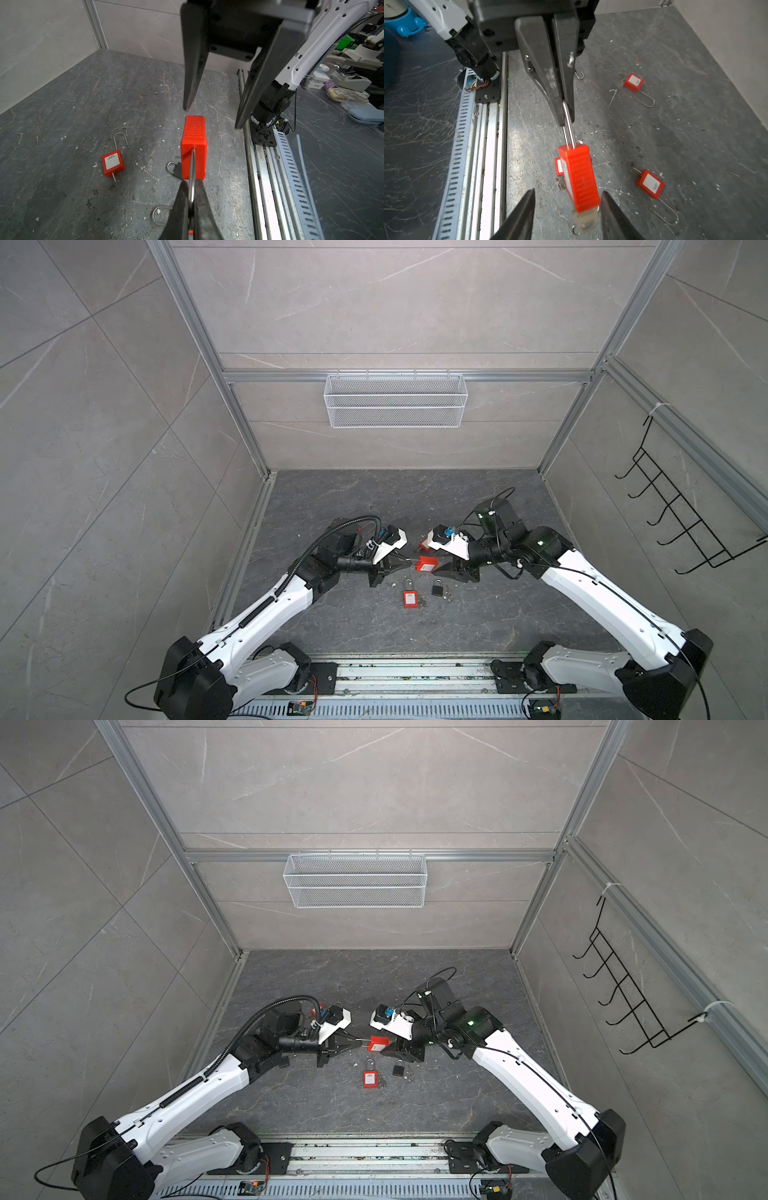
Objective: Lock with the key
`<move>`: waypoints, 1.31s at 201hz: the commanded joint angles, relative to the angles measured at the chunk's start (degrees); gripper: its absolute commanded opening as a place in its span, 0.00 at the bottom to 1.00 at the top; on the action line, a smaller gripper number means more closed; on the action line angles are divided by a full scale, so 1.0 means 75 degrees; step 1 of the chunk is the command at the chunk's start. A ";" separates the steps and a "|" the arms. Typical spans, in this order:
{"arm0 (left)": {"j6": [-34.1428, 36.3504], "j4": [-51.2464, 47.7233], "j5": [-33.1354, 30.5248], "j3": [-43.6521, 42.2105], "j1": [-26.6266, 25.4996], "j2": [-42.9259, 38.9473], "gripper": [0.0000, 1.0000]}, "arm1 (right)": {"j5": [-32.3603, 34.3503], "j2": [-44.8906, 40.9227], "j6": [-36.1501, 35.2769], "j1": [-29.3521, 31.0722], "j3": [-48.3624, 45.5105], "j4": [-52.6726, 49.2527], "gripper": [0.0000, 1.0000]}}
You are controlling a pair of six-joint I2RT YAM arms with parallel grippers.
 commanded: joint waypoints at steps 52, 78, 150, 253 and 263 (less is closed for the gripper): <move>0.0517 -0.0326 0.0378 0.0422 0.0152 -0.0440 0.00 | 0.1158 -0.0086 -0.0617 -0.0011 0.0891 -0.2222 0.56; 0.0518 -0.0411 0.0413 0.0420 0.0137 -0.0486 0.00 | 0.1102 0.0129 -0.0665 -0.0117 0.1040 -0.2486 0.53; 0.0806 -0.0699 0.0585 0.0612 0.0035 -0.0341 0.00 | 0.0388 0.1013 -0.0839 -0.0152 0.1395 -0.2615 0.47; 0.0744 -0.0870 0.0982 0.1068 -0.0345 -0.0037 0.00 | -0.0029 0.1699 -0.1590 -0.0260 0.1506 -0.2731 0.48; 0.0742 -0.0869 0.0987 0.1099 -0.0372 -0.0006 0.00 | -0.0116 0.1716 -0.1596 -0.0272 0.1462 -0.2650 0.48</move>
